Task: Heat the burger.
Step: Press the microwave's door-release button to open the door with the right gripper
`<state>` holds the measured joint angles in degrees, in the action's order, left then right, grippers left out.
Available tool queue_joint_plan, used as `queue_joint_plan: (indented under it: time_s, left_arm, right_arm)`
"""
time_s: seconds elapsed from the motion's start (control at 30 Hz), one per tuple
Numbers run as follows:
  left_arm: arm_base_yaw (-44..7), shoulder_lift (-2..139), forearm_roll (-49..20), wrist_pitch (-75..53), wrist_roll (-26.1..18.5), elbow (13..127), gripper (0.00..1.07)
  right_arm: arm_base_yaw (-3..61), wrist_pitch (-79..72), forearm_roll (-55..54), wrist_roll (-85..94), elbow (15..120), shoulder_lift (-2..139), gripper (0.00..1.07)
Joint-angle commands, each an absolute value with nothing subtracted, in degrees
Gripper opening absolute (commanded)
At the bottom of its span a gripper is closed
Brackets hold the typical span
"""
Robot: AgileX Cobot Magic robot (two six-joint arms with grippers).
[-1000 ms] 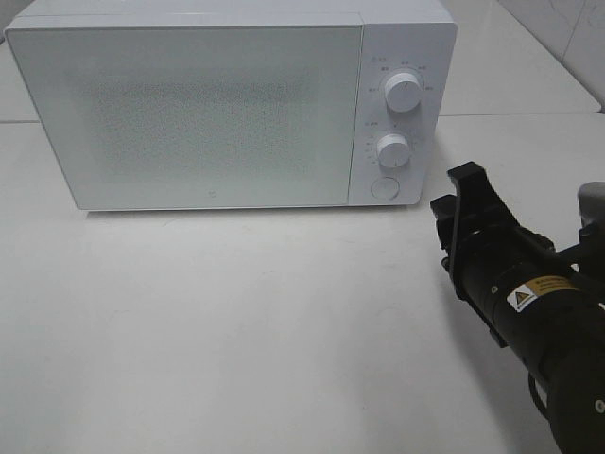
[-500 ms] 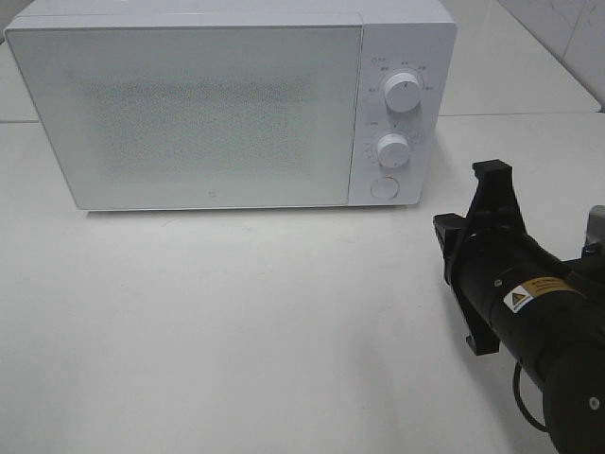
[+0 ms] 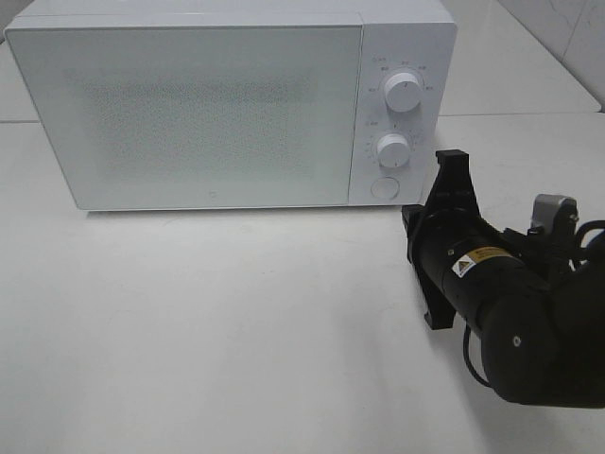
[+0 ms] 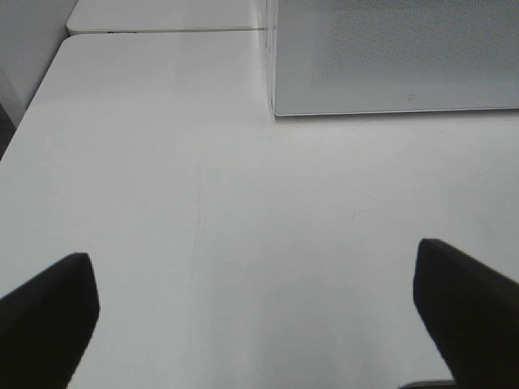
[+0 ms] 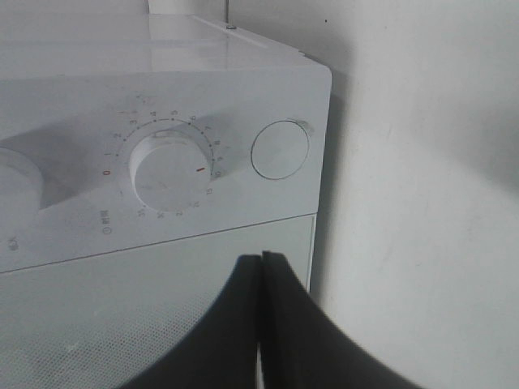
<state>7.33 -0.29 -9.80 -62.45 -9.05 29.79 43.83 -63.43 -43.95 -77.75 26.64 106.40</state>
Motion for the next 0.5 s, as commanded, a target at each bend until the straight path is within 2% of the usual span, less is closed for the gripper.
queue_joint_plan:
  time_s: [0.03,0.5]
  left_arm:
    - [7.1,-1.3,-9.9,-61.5,-8.7,29.6,0.98]
    - [7.1,-1.3,-9.9,-61.5,-8.7,29.6,0.98]
  right_arm:
    - [42.9,-61.8,-43.1,-77.9,29.3,108.0,0.00]
    - [42.2,-59.5,-49.3,-79.0,39.9,116.5,0.00]
